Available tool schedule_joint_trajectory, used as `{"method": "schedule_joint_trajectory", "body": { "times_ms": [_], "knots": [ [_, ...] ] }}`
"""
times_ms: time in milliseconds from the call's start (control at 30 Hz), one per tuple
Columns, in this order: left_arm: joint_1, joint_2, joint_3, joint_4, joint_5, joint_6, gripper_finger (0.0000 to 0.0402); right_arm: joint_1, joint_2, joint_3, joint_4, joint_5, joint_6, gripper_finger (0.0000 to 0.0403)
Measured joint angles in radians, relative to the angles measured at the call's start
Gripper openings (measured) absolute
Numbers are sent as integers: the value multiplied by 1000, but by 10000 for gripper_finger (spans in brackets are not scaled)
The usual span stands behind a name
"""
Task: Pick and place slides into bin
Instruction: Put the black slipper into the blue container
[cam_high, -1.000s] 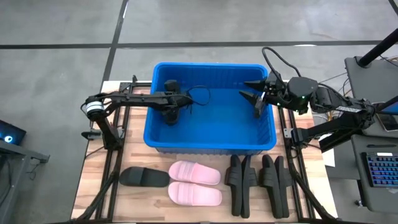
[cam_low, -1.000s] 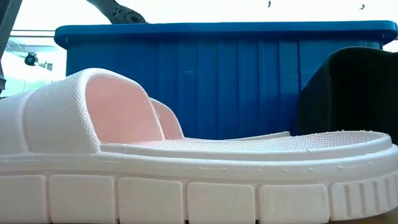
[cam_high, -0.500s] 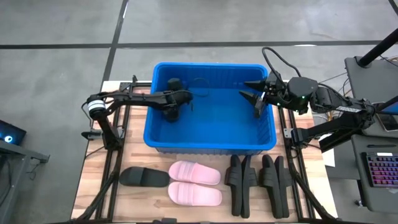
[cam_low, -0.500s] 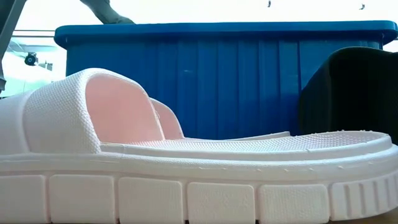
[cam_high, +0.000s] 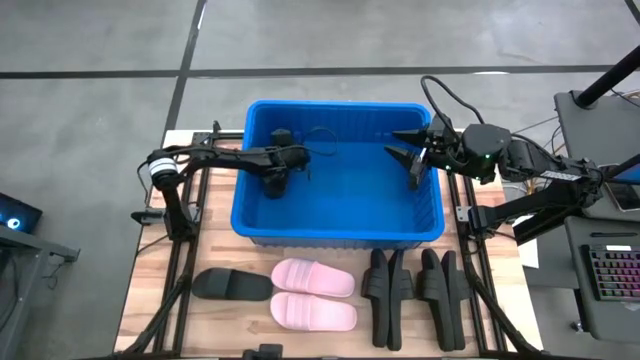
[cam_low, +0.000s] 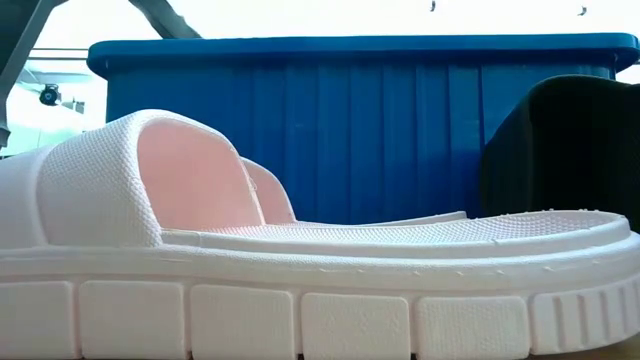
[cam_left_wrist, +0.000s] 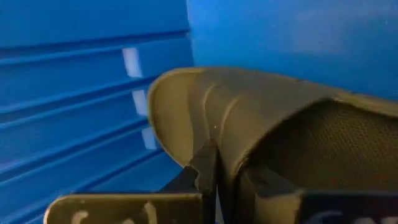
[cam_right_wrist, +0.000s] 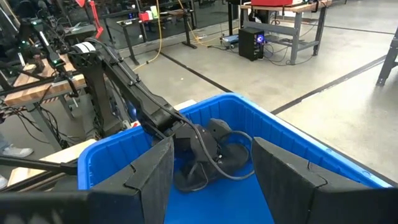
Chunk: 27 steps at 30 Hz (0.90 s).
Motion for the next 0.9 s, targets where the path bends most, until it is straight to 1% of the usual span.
{"method": "schedule_joint_trajectory", "body": {
  "times_ms": [167,267,367,500,667,800,900],
  "knots": [
    [7,7,0,-12,13,0,6,0,0,0,0,0,0,206],
    [15,6,0,-12,50,-2,32,0,0,0,0,0,0,206],
    [21,6,1,-13,80,-1,77,0,0,0,0,0,0,206],
    [25,6,1,-18,92,-2,156,0,0,0,-1,0,0,206],
    [27,-2,27,-107,108,-21,251,0,0,0,-10,0,0,206],
    [27,-16,36,-146,120,-30,311,0,0,0,-10,0,-1,206],
    [27,-30,35,-146,123,-30,345,0,0,0,-11,0,-1,206]
  ]
}}
